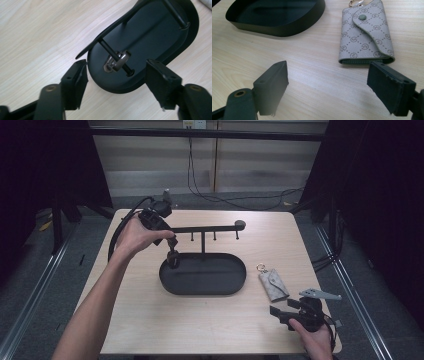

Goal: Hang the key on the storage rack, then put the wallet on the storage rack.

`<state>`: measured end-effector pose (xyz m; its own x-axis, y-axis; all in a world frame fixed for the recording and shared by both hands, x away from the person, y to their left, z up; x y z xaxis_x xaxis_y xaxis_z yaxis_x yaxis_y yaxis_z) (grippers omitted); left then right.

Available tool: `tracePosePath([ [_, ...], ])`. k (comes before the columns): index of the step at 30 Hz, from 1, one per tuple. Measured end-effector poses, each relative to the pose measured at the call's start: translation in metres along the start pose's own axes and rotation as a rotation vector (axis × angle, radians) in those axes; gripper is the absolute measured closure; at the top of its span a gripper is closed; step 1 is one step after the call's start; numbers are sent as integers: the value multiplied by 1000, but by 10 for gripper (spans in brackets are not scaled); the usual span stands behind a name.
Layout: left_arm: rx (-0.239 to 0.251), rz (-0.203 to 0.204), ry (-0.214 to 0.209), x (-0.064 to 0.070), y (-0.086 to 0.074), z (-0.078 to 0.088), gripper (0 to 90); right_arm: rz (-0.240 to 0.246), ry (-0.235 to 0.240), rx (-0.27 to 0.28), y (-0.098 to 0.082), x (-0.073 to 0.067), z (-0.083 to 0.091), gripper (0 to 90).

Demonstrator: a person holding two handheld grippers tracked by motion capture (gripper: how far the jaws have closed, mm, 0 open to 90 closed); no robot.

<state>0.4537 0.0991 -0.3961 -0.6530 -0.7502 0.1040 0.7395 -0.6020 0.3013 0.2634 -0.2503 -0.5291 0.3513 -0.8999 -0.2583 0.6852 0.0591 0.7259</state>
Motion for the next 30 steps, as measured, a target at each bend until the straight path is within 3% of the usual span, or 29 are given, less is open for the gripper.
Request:
tracePosePath([
  [7, 84, -12, -47, -1, -13, -1, 266, 0, -4, 2, 0, 0, 1, 168],
  [10, 135, -16, -95, 0, -20, 0, 169, -6, -5, 1, 0, 1, 0, 168],
  [12, 156, -20, -82, -1, -25, 1, 205, -4, -7, 2, 0, 0, 0, 168],
  [17, 208, -24, -88, -3, -36, 5, 181, 0, -13, 7, 0, 1, 2, 169],
  [19, 218, -47, -99, -2, -41, 7, 186, -4, -13, 5, 0, 1, 2, 168],
  [20, 224, -36, -96, -1, -43, 7, 181, -5, -15, 3, 0, 1, 1, 168],
  [25, 249, -82, -65, -1, -57, 4, 199, 0, -16, 4, 0, 0, 1, 169],
  [28, 269, -97, -75, -1, -64, 2, 199, -8, -19, 4, 0, 1, 1, 169],
  [30, 295, -86, -90, -1, -69, 1, 199, -7, -15, 3, 0, 1, 0, 168],
])
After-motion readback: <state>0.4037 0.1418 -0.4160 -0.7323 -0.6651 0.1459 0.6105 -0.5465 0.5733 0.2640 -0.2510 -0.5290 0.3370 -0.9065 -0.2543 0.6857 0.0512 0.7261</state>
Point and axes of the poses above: each handheld gripper's, and its own axes: z roughly backward along the jaws, y roughly out of its top, x roughly to its right, the point moved 9 cm from there along -z, roughly forward along the jaws, and after that the axes turned 2 degrees about z, right-handed, at the moved point
